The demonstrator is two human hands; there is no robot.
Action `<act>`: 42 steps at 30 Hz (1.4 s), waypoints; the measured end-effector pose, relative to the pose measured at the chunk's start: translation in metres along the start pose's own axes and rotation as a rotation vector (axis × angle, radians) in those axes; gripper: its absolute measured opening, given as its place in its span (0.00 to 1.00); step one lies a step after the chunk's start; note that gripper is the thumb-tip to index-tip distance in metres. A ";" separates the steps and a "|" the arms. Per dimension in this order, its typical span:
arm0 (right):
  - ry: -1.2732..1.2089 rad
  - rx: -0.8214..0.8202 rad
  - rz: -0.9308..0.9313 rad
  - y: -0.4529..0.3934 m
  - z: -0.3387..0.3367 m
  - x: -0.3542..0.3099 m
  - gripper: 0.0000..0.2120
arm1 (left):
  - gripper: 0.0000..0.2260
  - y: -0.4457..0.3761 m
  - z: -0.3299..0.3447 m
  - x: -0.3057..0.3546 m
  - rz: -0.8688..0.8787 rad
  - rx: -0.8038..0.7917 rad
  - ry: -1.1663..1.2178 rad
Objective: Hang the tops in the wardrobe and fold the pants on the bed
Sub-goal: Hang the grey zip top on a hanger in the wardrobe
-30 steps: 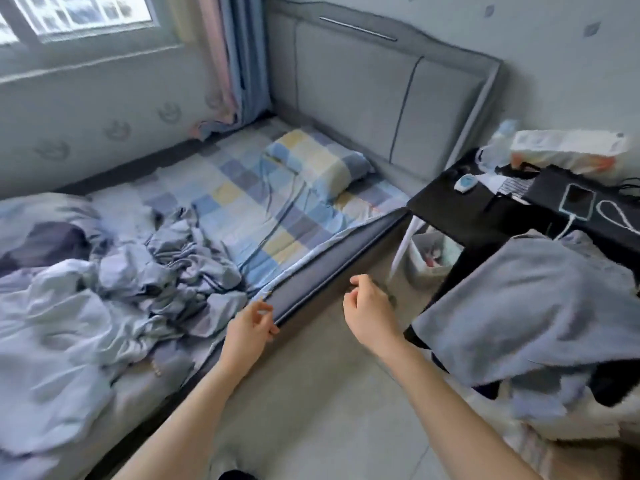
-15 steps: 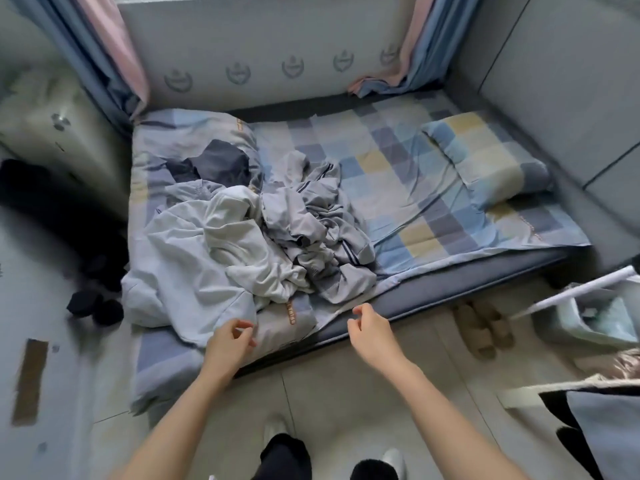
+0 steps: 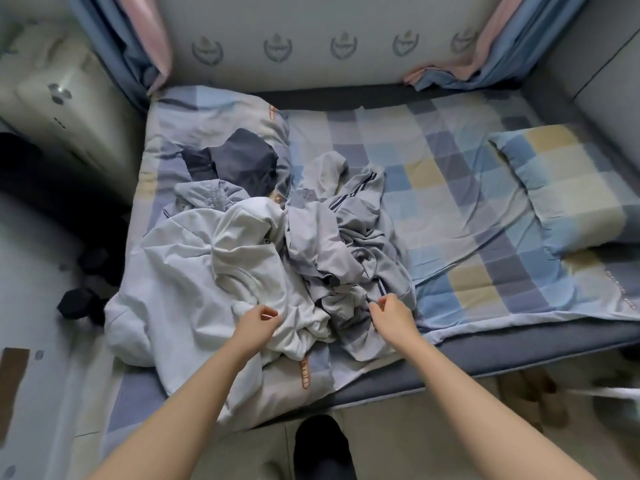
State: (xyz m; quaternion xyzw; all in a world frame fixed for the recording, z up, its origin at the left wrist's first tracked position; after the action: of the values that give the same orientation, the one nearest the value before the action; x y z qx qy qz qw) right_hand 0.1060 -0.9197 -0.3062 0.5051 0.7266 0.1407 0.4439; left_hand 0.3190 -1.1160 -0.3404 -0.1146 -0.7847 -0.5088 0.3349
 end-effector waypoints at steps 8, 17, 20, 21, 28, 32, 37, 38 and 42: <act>-0.024 -0.136 0.119 -0.207 0.017 0.012 0.28 | 0.19 -0.170 0.029 0.031 -0.053 0.049 0.035; 0.135 -0.374 0.093 -0.277 0.082 0.034 0.20 | 0.34 -0.265 0.038 0.010 -0.119 0.192 0.100; -0.038 -0.389 -0.042 -0.265 0.085 0.021 0.10 | 0.37 -0.276 0.041 0.006 -0.137 0.180 0.228; -0.175 -0.461 -0.034 -0.251 0.087 0.015 0.10 | 0.35 -0.277 0.041 0.007 -0.141 0.200 0.275; -0.772 -0.679 0.053 -0.156 0.078 -0.020 0.12 | 0.07 -0.240 0.033 0.061 -0.006 0.319 0.463; -0.869 -0.485 0.068 -0.137 0.025 -0.021 0.12 | 0.06 -0.187 0.012 0.131 0.153 0.382 0.430; -0.815 -0.347 -0.106 -0.096 -0.036 -0.044 0.07 | 0.16 -0.099 -0.006 0.235 0.391 0.358 0.342; -0.797 -0.326 -0.160 -0.082 -0.049 -0.055 0.08 | 0.16 -0.077 -0.009 0.256 0.445 0.352 0.333; -0.759 -0.131 -0.346 -0.026 -0.112 -0.092 0.14 | 0.19 0.010 -0.019 0.334 0.668 0.345 0.327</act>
State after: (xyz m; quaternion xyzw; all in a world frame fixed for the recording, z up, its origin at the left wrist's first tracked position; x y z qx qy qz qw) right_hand 0.0109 -0.9832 -0.2127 0.3625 0.5750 -0.0860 0.7284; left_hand 0.0819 -1.1823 -0.1139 -0.2228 -0.7148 -0.2445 0.6162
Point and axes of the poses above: each hand's wrist, its own y-axis away from the middle knuckle, its own z-axis out of the palm, x = y × z, the point moved 9 cm from there along -y, towards the middle knuckle, and after that the axes turned 9 degrees about -x, right-handed, at the moved point
